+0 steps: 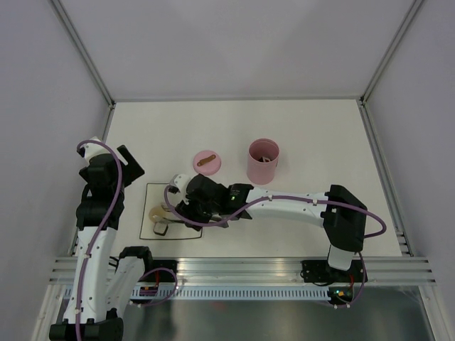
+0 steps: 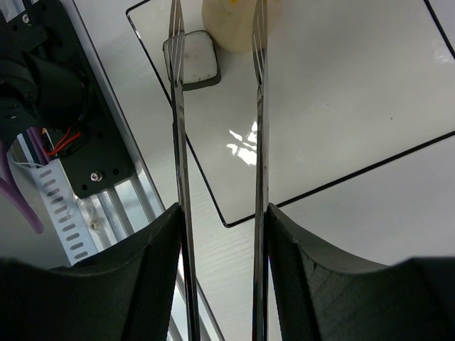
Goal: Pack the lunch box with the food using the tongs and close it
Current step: Pick up the fake food from the plate.
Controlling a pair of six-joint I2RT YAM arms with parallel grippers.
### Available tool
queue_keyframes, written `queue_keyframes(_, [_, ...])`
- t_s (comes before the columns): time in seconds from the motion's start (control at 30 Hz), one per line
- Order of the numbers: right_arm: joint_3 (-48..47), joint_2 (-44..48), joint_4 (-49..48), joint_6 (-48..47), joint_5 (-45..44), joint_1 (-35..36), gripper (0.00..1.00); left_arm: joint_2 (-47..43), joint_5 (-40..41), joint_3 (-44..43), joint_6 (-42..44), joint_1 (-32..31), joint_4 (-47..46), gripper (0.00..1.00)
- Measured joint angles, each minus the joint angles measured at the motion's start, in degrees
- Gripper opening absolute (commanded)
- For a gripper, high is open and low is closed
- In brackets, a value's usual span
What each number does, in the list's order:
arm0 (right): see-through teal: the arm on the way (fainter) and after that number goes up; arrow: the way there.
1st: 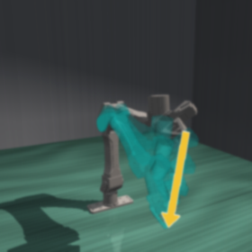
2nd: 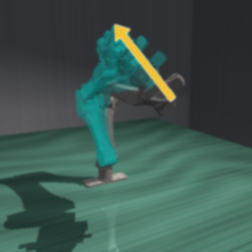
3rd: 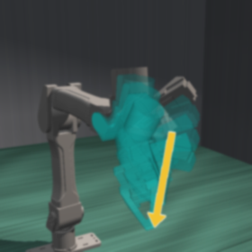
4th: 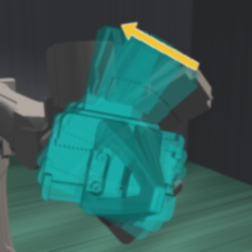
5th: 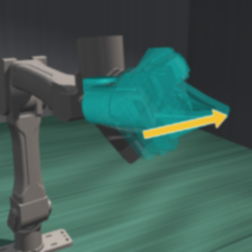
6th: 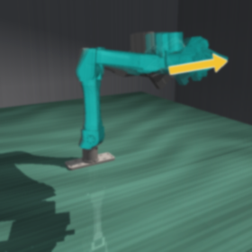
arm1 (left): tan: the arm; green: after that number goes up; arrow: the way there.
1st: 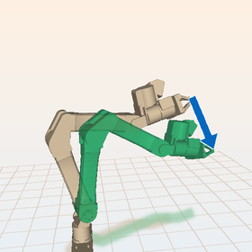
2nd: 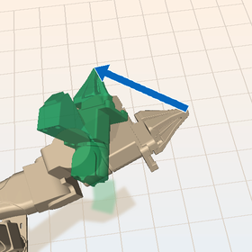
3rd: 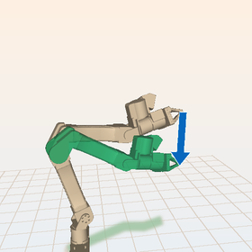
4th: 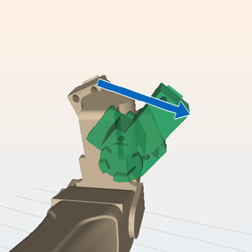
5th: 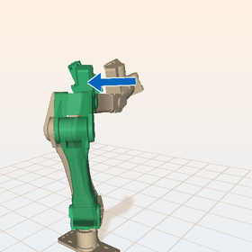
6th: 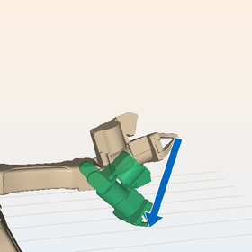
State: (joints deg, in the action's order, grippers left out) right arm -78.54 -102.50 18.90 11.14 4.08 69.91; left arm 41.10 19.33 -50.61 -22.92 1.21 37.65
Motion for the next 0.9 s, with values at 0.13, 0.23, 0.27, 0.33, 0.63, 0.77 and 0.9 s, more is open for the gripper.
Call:
queue_keyframes(0.13, [1.33, 0.72, -0.28, 0.17, 1.62, 0.11, 0.57, 0.00, -0.11, 0.00, 0.00, 0.00, 0.00, 1.00])
queue_keyframes(0.23, [2.80, 1.42, 0.04, 0.09, 2.60, 0.70, 0.57, 0.00, -0.17, 0.00, 0.00, 0.00, 0.00, 1.00])
queue_keyframes(0.27, [2.93, 1.42, 0.11, 0.00, 2.75, 0.98, 0.57, 0.00, -0.17, 0.02, 0.00, 0.00, 0.00, 1.00])
queue_keyframes(0.33, [3.08, 1.42, 0.55, -0.07, 3.06, 1.57, 0.57, 0.00, -0.20, 0.00, 0.00, 0.00, 0.00, 1.00])
queue_keyframes(0.63, [3.08, 1.40, 1.49, -0.57, 3.10, 2.32, 0.61, 0.00, -0.33, 0.00, 0.00, 0.00, 0.00, 1.00])
queue_keyframes(0.77, [3.04, 1.05, 1.99, -0.76, 2.36, 2.36, 0.60, 0.00, -0.35, 0.00, 0.00, 0.00, 0.00, 1.00])
queue_keyframes(0.9, [2.62, 0.04, 2.56, -0.96, 2.03, 2.36, 0.60, 0.00, -0.35, 0.00, 0.00, 0.00, 0.00, 1.00])
